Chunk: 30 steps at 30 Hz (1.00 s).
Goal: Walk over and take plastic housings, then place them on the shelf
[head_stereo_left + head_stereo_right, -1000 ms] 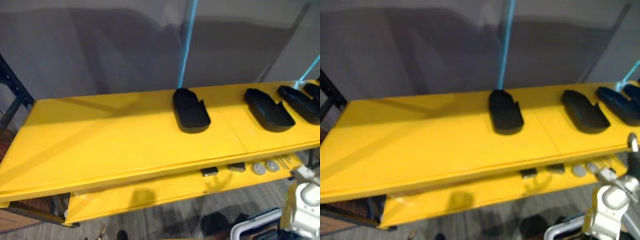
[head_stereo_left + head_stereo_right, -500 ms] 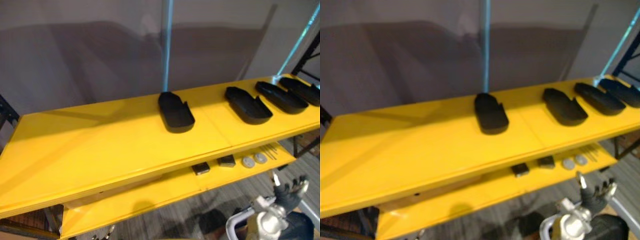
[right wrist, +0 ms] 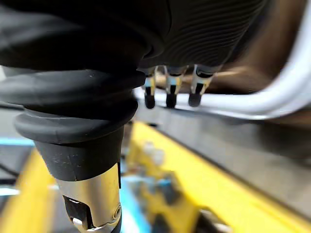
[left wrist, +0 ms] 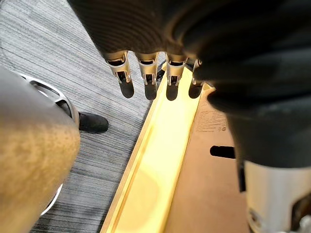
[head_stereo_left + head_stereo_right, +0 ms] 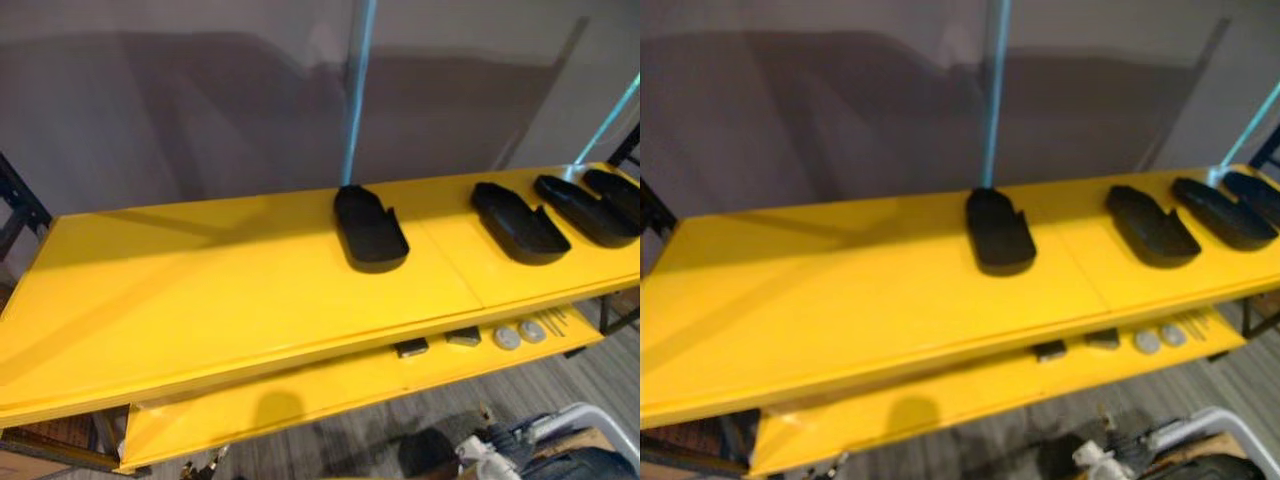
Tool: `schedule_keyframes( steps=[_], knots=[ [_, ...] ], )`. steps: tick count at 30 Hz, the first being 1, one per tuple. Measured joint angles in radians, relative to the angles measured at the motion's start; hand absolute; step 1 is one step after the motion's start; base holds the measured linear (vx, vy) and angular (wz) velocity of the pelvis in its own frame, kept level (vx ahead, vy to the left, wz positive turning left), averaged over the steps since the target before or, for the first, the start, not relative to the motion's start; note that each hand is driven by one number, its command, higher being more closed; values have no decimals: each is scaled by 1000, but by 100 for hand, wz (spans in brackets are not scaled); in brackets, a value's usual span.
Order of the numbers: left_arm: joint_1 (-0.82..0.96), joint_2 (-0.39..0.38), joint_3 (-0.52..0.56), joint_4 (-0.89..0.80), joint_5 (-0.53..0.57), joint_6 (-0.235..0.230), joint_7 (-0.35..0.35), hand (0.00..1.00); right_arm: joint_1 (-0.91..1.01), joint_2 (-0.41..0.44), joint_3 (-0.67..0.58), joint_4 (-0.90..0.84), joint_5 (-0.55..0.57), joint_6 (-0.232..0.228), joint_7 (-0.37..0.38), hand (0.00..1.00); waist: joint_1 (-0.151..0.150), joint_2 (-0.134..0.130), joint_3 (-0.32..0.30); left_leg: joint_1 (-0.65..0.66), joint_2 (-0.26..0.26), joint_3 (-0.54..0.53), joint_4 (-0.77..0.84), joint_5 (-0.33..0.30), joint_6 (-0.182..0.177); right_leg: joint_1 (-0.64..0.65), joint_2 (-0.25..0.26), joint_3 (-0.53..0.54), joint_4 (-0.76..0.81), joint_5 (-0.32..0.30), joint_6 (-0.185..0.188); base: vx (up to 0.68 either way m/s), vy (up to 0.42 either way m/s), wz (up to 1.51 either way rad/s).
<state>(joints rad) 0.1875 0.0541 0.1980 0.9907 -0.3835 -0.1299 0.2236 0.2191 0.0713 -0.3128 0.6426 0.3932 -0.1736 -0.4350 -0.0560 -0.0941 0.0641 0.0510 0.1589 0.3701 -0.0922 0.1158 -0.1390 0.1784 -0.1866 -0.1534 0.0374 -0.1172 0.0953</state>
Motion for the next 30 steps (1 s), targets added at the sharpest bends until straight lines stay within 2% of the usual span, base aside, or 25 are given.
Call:
schedule_keyframes(
  steps=[4, 9, 10, 16, 23, 30],
  knots=[
    [-14, 20, -22, 9, 1, 1, -1, 0, -47, 0, -3, 183, 27, 63, 76, 0, 14, -19, 5, 3, -4, -19, 0, -5, 0, 18, -1, -25, 3, -8, -13, 38, -6, 16],
    [-21, 31, -22, 17, 1, 0, -8, 0, -77, -4, -6, 298, 40, 70, 159, 0, 13, -32, 11, 6, -7, -55, 0, -12, 0, 34, 1, -41, 26, -2, -24, 35, 9, 19],
    [-41, 49, -54, 49, 0, 0, -12, 0, -111, -34, 32, 354, 46, 63, 195, 0, 14, 7, 43, 19, -7, -62, 0, -41, 22, 15, -2, -73, 75, 114, 3, 13, 5, 3],
    [-40, 54, -51, 49, 0, 1, -14, 0, -108, -35, 28, 354, 46, 63, 196, 0, 13, 4, 44, 18, -7, -59, 0, -42, 23, 8, -2, -68, 80, 115, 3, 5, 1, -1],
    [-25, 60, -2, 49, -3, 12, -82, 0, -108, -64, -14, 369, 15, 64, 245, 0, 14, 9, 49, 20, -21, -61, 1, -47, 30, -8, -17, -67, 93, 115, 2, 9, 2, -1],
    [-25, 57, 1, 49, 41, 35, -149, 0, -140, -83, -48, 395, -40, 65, 305, 0, 14, 33, 71, 37, -42, -56, 1, -52, 35, 1, -37, -67, 91, 115, 2, 5, 20, -4]
  ],
)
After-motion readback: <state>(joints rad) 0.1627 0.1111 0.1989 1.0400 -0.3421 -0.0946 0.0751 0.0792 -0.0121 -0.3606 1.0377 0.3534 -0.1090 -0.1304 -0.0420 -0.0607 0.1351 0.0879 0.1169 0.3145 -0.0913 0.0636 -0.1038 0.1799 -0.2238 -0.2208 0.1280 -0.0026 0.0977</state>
